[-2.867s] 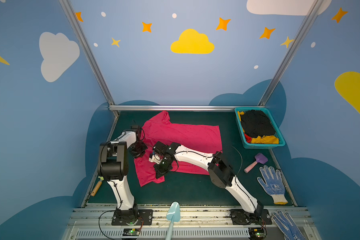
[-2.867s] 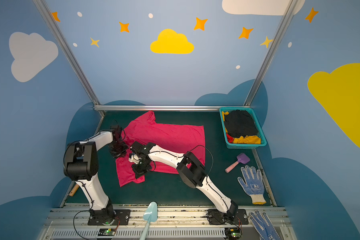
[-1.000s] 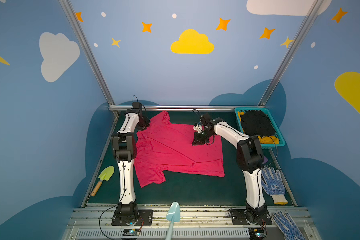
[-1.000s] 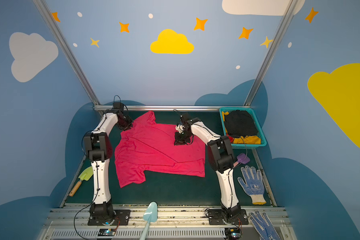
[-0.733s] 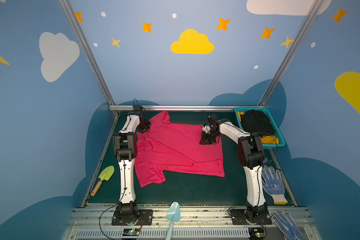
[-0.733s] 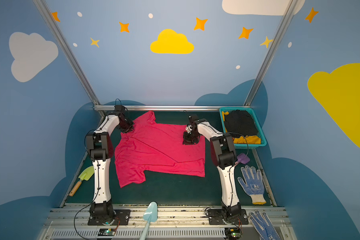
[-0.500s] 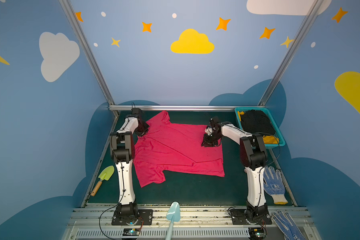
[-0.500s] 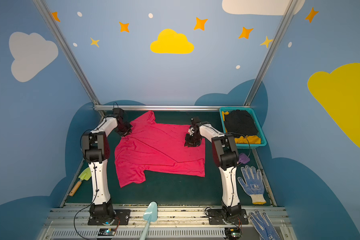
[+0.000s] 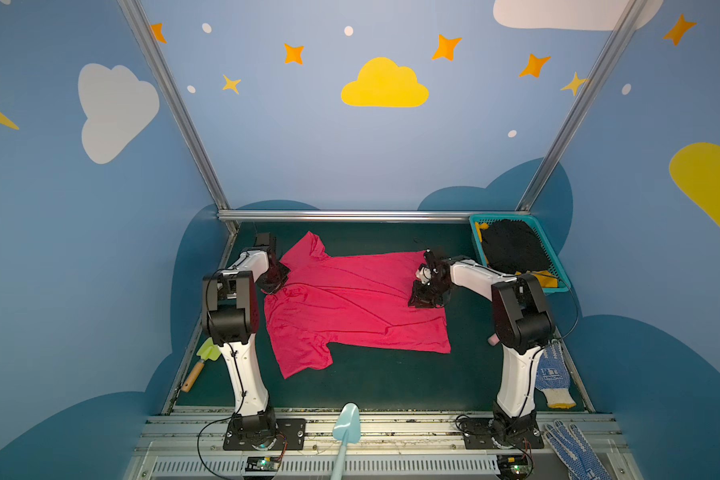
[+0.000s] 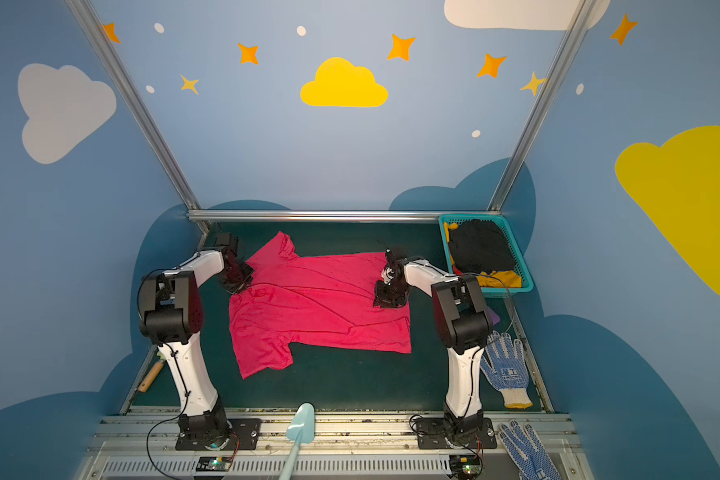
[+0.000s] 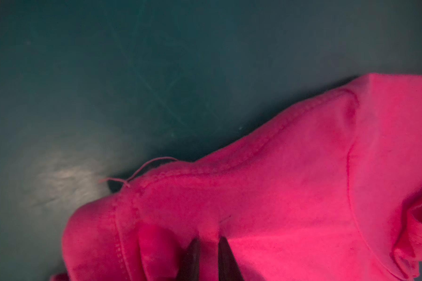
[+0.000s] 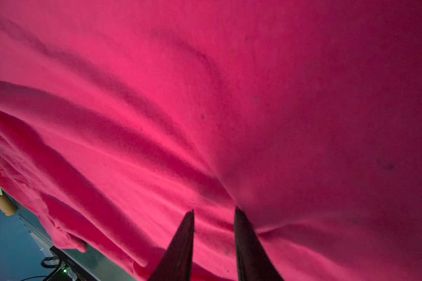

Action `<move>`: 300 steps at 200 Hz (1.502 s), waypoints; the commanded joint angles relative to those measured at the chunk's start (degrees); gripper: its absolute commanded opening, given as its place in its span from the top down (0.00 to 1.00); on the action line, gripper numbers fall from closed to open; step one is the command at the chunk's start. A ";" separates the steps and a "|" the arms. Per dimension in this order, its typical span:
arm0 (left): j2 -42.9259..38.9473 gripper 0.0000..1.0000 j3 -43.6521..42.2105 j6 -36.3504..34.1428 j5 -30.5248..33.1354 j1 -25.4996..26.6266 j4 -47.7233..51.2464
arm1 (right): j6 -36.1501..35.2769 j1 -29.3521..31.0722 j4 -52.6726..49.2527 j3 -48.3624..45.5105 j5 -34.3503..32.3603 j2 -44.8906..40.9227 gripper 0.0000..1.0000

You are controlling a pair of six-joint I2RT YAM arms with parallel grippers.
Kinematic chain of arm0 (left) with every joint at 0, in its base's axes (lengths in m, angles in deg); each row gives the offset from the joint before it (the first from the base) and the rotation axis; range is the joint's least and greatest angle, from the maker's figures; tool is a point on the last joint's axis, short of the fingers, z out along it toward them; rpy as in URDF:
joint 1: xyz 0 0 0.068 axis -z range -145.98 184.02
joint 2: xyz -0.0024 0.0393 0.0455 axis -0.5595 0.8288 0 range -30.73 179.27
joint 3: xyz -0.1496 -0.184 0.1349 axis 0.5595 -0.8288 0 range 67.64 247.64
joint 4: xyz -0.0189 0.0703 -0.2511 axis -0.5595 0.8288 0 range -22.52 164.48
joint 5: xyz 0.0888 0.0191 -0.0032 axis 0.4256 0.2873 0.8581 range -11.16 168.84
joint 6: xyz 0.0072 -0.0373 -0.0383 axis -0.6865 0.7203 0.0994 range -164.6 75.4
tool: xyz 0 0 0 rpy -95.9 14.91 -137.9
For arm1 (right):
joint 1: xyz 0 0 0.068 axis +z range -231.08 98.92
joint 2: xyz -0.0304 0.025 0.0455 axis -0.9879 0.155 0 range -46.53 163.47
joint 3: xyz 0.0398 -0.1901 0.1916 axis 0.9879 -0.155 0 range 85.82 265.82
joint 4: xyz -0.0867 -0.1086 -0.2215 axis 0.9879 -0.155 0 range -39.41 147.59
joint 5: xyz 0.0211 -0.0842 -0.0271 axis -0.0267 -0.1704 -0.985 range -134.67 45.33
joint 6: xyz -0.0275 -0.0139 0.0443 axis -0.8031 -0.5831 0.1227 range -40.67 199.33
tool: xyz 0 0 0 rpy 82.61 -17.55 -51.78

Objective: Fold and stack the t-shirts

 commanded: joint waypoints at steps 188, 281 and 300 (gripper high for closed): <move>29.66 0.58 52.30 -5.00 -6.16 7.48 22.10 | -3.89 -0.56 -12.70 27.66 1.41 6.86 0.63; 30.49 0.62 52.12 -3.12 -11.32 8.75 17.56 | -2.79 -0.71 -9.55 21.53 2.37 5.00 0.63; 30.99 0.67 52.38 -2.61 -12.44 8.79 17.35 | -2.70 -0.75 -9.43 21.18 2.39 5.00 0.63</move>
